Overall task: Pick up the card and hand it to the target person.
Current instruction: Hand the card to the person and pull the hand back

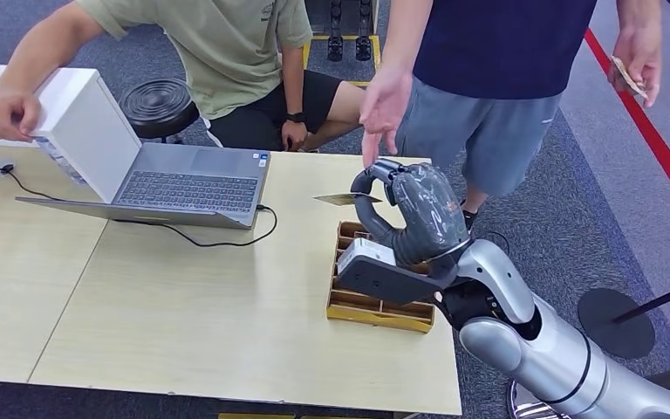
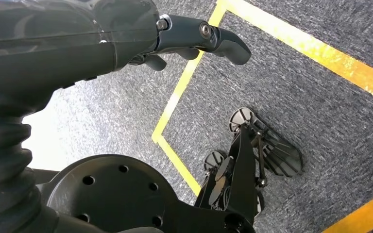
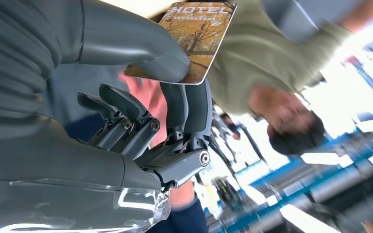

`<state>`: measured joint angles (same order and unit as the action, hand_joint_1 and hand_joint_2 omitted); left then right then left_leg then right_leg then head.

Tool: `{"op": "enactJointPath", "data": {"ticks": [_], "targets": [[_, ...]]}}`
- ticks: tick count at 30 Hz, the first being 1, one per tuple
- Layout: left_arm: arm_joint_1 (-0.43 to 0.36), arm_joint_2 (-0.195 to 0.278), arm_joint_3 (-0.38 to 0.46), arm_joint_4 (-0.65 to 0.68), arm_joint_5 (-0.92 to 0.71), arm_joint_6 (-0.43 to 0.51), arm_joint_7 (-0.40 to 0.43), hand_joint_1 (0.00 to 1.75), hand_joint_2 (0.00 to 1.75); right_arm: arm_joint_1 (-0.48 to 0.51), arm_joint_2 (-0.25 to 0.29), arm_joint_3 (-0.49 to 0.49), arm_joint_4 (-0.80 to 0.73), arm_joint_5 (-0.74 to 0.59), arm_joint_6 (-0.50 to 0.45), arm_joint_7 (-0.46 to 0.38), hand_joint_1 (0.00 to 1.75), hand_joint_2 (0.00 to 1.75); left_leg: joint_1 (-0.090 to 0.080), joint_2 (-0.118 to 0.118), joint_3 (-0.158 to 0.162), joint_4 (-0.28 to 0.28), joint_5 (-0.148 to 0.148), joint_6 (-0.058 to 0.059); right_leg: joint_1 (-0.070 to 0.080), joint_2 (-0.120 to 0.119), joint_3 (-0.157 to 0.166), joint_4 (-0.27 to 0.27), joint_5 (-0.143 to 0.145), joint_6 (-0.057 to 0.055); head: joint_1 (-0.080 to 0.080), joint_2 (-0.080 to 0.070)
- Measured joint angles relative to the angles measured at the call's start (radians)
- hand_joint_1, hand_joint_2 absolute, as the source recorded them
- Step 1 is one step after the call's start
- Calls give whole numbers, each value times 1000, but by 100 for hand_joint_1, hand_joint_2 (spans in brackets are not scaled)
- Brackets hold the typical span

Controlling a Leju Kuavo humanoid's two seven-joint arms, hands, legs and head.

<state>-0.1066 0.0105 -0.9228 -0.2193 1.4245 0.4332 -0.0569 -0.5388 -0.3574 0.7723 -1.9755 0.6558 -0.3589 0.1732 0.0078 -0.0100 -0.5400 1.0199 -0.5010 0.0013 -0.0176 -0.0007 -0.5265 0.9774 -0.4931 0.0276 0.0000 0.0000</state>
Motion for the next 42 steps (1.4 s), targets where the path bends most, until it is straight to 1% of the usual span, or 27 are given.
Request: {"op": "enactJointPath", "data": {"ticks": [5,7,17,20,24,28,30,32,34,35,39,42], "targets": [[-1,4,-10,0,-13,-14,5,0,175,60,31,-49,-20,150,-91,-34,175,175,1,-1,0,0,1,0,1,-1,0,-1,1,-1,0,0],[-1,6,-13,0,-17,-18,8,0,175,81,42,-56,-19,210,-110,-38,175,175,1,0,0,0,1,0,1,-1,0,-1,1,-1,0,0],[-2,8,-19,0,-24,-27,6,0,175,120,102,-39,84,331,-131,-19,175,175,0,2,1,-1,1,0,0,2,1,-1,1,0,0,0],[-1,8,-21,-1,-26,-31,6,0,175,133,109,-41,108,332,-145,-15,175,175,0,2,1,-1,0,0,0,2,1,-1,1,0,0,0],[-2,4,-22,0,-28,-35,3,0,175,162,99,-42,147,269,-176,-29,175,175,0,1,2,-2,1,0,0,1,2,-2,1,0,0,0],[-2,4,-23,1,-28,-36,3,0,175,181,111,-39,186,228,-195,-52,175,175,0,2,2,-2,0,0,0,1,2,-2,1,0,0,0],[-3,5,-31,1,-34,-37,17,0,175,195,119,-43,202,206,-208,-62,175,175,0,2,2,-2,1,0,1,2,2,-2,2,0,0,0],[-3,5,-40,1,-42,-37,33,0,175,206,126,-50,210,185,-220,-75,88,175,0,2,2,-2,1,0,0,1,2,-2,1,0,0,0],[-4,5,-43,-1,-46,-38,31,0,175,218,131,-58,215,169,-230,-90,1,175,0,1,2,-2,1,0,0,1,2,-2,1,0,0,0],[-4,4,-37,-1,-42,-36,25,0,175,226,135,-62,218,158,-235,-100,0,175,0,1,2,-2,1,0,0,1,2,-2,1,0,0,0],[-2,-3,-21,-1,-31,-26,19,0,0,242,155,-76,234,110,-247,-138,0,175,0,1,2,-2,1,0,0,1,2,-2,1,0,0,0],[-3,-5,-24,-3,-33,-24,20,0,0,246,169,-84,247,75,-252,-164,0,175,0,2,2,-2,0,0,0,2,1,-1,1,0,0,0]]}}
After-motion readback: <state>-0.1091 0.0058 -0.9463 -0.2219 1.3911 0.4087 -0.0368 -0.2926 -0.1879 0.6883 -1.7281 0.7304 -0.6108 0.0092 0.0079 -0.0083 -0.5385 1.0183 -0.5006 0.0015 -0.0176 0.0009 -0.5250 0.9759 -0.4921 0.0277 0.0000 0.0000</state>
